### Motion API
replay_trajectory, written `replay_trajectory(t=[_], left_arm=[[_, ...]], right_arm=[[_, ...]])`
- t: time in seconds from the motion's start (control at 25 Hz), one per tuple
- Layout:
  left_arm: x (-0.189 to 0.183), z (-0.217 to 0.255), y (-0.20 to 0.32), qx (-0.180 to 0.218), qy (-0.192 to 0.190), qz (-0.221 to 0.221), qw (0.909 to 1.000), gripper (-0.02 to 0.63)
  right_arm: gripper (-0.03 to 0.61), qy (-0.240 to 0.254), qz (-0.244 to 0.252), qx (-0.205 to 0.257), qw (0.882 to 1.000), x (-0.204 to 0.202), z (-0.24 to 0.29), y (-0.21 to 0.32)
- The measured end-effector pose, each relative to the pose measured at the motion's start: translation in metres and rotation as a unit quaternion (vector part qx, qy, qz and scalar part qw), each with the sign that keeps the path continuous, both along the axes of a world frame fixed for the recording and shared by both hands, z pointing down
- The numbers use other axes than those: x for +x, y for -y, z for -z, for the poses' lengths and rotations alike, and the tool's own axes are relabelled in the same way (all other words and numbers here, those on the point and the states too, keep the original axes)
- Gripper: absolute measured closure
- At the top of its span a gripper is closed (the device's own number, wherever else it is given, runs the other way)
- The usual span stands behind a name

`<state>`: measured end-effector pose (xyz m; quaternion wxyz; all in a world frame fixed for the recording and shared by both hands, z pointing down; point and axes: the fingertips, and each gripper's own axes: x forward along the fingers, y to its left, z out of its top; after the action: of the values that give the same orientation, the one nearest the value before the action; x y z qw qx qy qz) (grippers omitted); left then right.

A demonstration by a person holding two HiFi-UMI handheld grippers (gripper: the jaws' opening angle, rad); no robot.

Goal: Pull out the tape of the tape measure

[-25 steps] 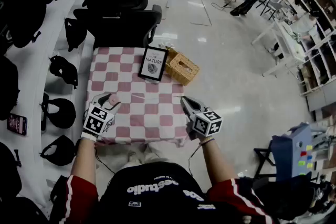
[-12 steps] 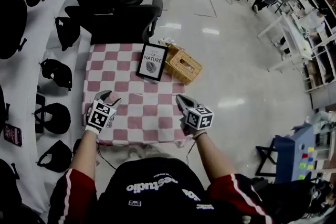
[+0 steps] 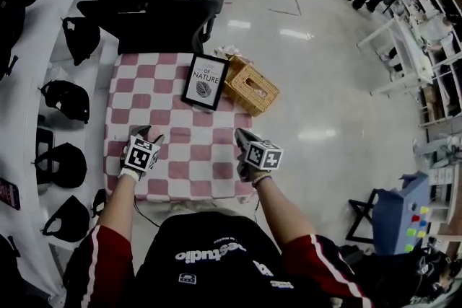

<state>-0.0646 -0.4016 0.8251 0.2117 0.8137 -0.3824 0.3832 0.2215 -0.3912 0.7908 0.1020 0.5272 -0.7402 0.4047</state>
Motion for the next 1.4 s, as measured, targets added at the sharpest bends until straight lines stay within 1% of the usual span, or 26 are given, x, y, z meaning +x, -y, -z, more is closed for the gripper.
replay_trajectory(t=[0.24, 0.44, 0.68, 0.8, 0.92, 1.04, 1.08, 1.16, 1.4], left_arm=[[0.006, -0.030, 0.004, -0.029, -0.004, 0.020, 0.9994, 0.396], [0.012, -0.053, 0.006, -0.048, 0.002, 0.029, 0.9984, 0.396], [0.016, -0.070, 0.009, -0.055, 0.002, 0.044, 0.9975, 0.396], [0.019, -0.073, 0.010, -0.056, 0.000, 0.044, 0.9975, 0.396], [0.022, -0.076, 0.010, -0.056, -0.001, 0.035, 0.9978, 0.396], [0.024, -0.077, 0.008, -0.060, -0.011, 0.029, 0.9977, 0.391], [0.025, -0.077, 0.008, -0.060, -0.015, 0.029, 0.9976, 0.390], [0.024, -0.075, 0.009, -0.056, -0.018, 0.031, 0.9978, 0.388], [0.020, -0.065, 0.006, -0.043, -0.026, 0.040, 0.9979, 0.388]], right_arm=[[0.568, 0.029, -0.026, -0.031, 0.999, 0.002, -0.032, 0.006], [0.568, 0.034, -0.037, -0.057, 0.997, 0.004, -0.054, 0.006], [0.568, 0.038, -0.042, -0.069, 0.996, 0.002, -0.071, 0.002], [0.568, 0.031, -0.042, -0.062, 0.997, 0.004, -0.073, 0.000], [0.563, 0.008, -0.033, -0.046, 0.998, 0.006, -0.071, -0.001], [0.549, -0.009, -0.023, -0.040, 0.999, 0.009, -0.070, -0.004], [0.545, -0.012, -0.021, -0.037, 0.999, 0.009, -0.068, -0.005], [0.512, -0.015, -0.020, -0.034, 0.999, 0.011, -0.067, -0.007], [0.511, -0.019, -0.023, -0.035, 0.999, 0.015, -0.066, -0.020]])
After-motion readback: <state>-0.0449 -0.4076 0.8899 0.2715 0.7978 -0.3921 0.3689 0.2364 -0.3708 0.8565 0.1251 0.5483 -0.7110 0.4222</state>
